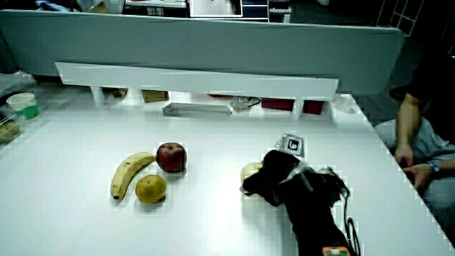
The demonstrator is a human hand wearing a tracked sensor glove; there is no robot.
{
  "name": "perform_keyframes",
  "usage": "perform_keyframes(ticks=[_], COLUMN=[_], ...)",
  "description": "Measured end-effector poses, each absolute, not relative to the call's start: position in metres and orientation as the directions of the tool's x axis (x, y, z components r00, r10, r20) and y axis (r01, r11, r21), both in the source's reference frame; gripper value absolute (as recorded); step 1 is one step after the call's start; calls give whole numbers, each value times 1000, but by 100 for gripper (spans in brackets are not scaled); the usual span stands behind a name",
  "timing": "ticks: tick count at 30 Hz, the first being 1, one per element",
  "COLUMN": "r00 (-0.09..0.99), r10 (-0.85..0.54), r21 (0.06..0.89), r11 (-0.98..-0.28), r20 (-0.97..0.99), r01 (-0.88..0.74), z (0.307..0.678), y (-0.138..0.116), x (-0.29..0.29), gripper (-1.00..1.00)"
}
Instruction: Pick pear no leg
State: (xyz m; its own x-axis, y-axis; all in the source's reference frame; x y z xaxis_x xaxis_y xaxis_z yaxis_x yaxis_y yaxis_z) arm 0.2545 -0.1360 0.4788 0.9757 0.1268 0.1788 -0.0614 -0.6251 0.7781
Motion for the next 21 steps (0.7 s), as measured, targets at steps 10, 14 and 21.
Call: perform_keyframes(ticks=[10, 14, 21], r00=[978, 965, 941], r10=[31, -9, -80], r21=[724, 695, 660], r11=[-677, -692, -693], r20=[206, 262, 329], r01=[-131, -195, -290], z=[433, 415, 404], y=[-141, -141, -142], x=[231, 214, 182], gripper=[100, 100, 100])
